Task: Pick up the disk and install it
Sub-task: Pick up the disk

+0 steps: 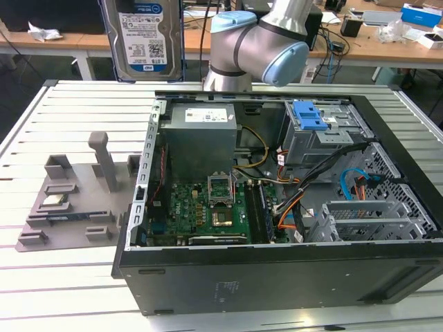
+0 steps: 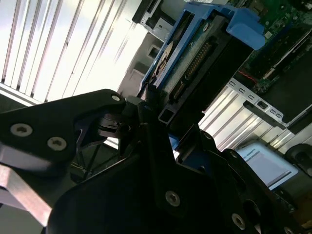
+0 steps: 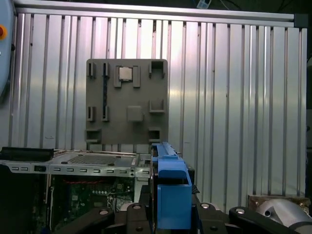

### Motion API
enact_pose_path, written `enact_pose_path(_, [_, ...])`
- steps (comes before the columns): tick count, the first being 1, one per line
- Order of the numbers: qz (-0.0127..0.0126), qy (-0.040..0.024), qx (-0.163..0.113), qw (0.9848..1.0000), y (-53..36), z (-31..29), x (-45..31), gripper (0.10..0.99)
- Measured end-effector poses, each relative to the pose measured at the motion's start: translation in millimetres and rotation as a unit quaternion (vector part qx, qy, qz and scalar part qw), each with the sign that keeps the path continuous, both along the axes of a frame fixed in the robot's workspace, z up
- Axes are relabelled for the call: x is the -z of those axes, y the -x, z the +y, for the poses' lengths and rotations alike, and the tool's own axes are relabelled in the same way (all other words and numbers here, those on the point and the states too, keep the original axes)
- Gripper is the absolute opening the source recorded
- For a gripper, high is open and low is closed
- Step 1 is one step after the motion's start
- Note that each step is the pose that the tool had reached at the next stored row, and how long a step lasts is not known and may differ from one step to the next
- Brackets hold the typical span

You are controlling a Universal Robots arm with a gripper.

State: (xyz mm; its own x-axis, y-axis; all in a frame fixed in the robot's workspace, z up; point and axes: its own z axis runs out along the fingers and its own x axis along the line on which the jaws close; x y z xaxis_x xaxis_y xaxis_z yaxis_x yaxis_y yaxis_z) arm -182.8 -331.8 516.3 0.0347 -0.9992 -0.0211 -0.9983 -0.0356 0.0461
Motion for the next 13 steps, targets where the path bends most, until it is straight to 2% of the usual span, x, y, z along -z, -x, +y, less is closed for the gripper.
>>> enact_pose_path(1, [0.0000,0.0000,0.000,1.0000,-9.7,0.0,0.0,0.369])
enact_pose_path(4, [0.0002,0.0000,0.000,1.0000,-61.9,0.0,0.0,0.369])
enact_pose_path(5, [0.0002,0.0000,0.000,1.0000,-72.4,0.0,0.0,0.369])
enact_pose_path(13, [0.0002,0.0000,0.000,1.0000,-93.0,0.0,0.0,0.369])
